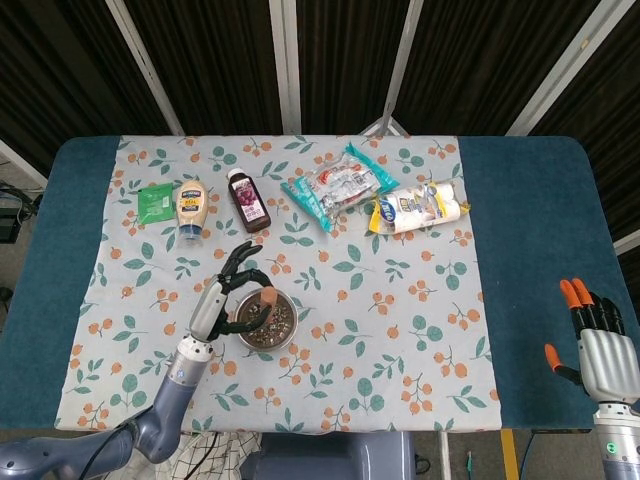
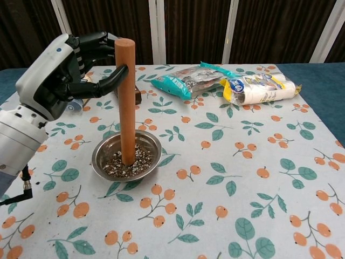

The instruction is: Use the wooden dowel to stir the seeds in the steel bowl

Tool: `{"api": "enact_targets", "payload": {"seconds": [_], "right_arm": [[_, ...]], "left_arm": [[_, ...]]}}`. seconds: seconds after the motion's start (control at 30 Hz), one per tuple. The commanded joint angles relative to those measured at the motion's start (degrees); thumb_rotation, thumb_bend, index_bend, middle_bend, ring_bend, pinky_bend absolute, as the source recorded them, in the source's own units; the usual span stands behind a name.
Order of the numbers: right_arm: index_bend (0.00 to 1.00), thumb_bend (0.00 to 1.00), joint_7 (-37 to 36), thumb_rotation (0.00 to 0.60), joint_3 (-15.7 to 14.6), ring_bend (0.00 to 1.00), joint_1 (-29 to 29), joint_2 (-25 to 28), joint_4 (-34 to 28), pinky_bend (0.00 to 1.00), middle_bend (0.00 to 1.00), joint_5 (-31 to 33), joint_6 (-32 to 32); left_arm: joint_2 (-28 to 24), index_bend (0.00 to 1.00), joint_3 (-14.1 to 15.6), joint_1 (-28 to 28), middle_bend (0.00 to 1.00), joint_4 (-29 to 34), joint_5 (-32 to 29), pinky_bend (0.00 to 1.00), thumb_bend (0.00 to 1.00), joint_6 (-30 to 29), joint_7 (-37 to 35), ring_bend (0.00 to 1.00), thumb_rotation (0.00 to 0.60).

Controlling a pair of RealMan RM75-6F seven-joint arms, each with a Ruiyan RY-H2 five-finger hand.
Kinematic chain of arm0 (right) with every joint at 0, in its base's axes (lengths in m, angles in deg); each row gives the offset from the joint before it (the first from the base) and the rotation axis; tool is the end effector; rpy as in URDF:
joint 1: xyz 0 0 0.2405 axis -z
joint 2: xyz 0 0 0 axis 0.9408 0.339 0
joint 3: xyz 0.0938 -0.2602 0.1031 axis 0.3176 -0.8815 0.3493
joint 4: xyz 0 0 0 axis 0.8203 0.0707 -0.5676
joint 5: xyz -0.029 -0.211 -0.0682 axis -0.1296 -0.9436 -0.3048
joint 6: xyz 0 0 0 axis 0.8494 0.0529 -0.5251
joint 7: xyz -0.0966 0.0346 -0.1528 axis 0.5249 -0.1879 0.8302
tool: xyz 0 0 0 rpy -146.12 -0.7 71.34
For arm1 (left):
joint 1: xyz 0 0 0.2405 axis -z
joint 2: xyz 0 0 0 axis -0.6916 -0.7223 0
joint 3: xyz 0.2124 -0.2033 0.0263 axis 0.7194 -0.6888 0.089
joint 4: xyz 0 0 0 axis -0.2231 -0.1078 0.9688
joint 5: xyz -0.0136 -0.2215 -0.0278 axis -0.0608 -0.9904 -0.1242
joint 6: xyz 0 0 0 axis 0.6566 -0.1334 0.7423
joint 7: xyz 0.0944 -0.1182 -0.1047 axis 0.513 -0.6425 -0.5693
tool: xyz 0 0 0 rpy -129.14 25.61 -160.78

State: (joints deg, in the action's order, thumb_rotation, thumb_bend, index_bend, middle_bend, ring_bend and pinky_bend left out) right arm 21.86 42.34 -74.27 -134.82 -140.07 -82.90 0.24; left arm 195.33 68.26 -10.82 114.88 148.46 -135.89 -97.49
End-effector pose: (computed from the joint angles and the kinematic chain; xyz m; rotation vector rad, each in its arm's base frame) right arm -0.3673 -0.2275 0.1592 1.3050 -0.9559 0.8202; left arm -0.1330 0.3388 -0.0647 -1.3727 -1.3694 -2.1059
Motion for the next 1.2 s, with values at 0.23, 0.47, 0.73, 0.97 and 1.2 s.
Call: {"api": "enact_targets", "payload": {"seconds": [0.23,0.47,0.73,0.97,1.2], "right_arm": [[0.0,0.37,0.3,0.6,-0.1,0.0,-0.1,-0.1,0.0,0.0,0.0,0.1,-0.2],[0.0,0.37,0.4,0.6,-0.1,0.0,0.0,-0.1,-0.1,0.0,0.0,0.0,-0.1],[0.0,0.37,0.3,0.6,-0.1,0.0,0.0,-0.1,-0.1,0.0,0.0,0.0,0.1],[0.0,0.37,0.0,0.6,-0.1,0.0,0.1,0.1,-0.3,0.0,0.0,-0.1,0.1],[0.0,0.37,0.0,0.6,-0.2,0.0,0.2,0.2,-0.3,0.0,0.0,-0.4,0.3]], "left_arm": [[0.8,0.65,0.3,-0.2,0.56,-2.0,-0.8,0.02,0.76,0.2,-1.6,0.11,0.6],[1.2,0.65,0.8,-0.7,0.56,-3.2,-1.1,0.02,0.76,0.1,-2.5,0.11,0.6],[0.6,0.65,0.5,-0.4,0.56,-1.1,-0.2,0.02,0.76,-0.9,-2.1,0.11,0.6],[-1.9,0.65,-1.0,1.0,0.56,3.9,0.6,0.02,0.76,-1.2,0.7,0.11,0.6],[-4.5,0.65,-1.3,0.6,0.56,8.9,0.2,0.02,0.76,-1.1,3.6,0.11,0.6]]}}
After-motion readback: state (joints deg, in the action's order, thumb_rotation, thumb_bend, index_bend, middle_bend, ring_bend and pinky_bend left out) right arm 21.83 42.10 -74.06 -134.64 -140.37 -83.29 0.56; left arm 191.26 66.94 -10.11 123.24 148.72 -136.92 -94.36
